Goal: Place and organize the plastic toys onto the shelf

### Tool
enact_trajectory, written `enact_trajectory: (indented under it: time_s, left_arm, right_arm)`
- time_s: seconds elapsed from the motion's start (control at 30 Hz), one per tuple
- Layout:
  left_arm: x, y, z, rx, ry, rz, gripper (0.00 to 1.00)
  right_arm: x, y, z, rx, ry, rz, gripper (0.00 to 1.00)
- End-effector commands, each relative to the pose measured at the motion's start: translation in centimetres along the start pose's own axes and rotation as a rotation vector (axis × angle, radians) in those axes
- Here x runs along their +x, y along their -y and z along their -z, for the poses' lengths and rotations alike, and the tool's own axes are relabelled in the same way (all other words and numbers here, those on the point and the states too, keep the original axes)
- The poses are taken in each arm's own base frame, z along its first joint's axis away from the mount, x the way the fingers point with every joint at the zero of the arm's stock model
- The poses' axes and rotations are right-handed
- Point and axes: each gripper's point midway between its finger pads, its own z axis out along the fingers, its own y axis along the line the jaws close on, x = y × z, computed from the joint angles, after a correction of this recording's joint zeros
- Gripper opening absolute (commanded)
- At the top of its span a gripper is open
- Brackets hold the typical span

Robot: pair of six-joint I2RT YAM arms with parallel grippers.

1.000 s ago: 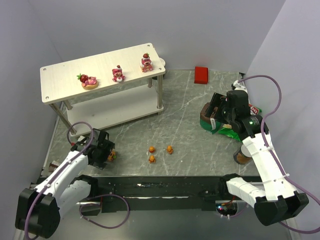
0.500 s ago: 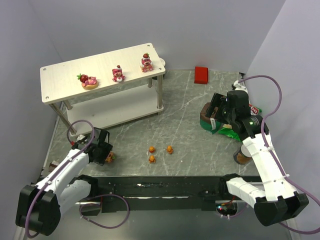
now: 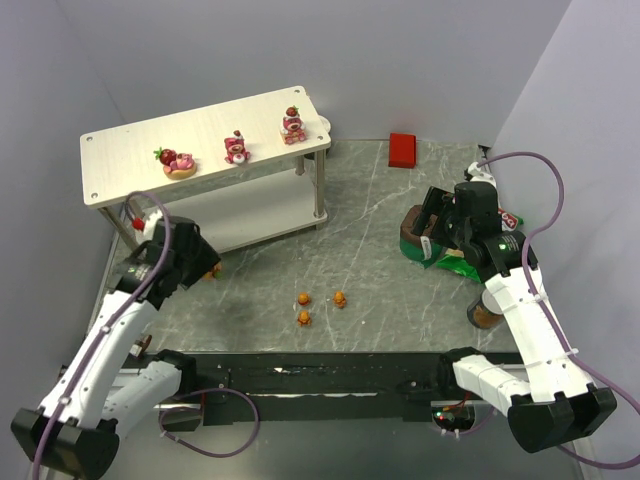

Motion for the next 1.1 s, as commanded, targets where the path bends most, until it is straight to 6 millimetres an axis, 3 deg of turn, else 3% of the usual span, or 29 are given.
enact_trajectory:
  time_s: [0.0, 0.13, 0.43, 0.6, 0.8, 1.07]
  left_arm:
    - [-3.5, 1.7, 5.0, 0.099, 0.101, -0.195, 0.01]
    - [-7.3, 3.8, 9.3, 0.16, 0.215, -0.254, 0.01]
    - [-12.2, 7.1, 13.8, 0.147, 0.293, -0.284, 0.01]
    - [-13.2, 6.1, 14.8, 0.035, 0.276, -0.248, 0.01]
    - [-14.7, 6.4, 16.9, 0.041, 0.326, -0.173, 0.02]
    - [-17.7, 5.3, 16.0, -0.047, 0.368, -0.092, 0.02]
  right_arm:
    - [-1.5, -0.1, 0.2, 0.001, 0.05, -0.003, 0.95]
    - [-1.8, -0.3, 0.3, -0.005, 0.052, -0.005, 0.94]
    - [-2.4, -0.5, 0.5, -0.003, 0.062, -0.009, 0.92]
    - [-2.4, -0.6, 0.4, -0.012, 0.062, -0.014, 0.91]
    - [-2.2, -0.5, 0.4, -0.012, 0.069, -0.01, 0.91]
    - [-2.1, -0.3, 0.4, -0.011, 0.078, -0.003, 0.91]
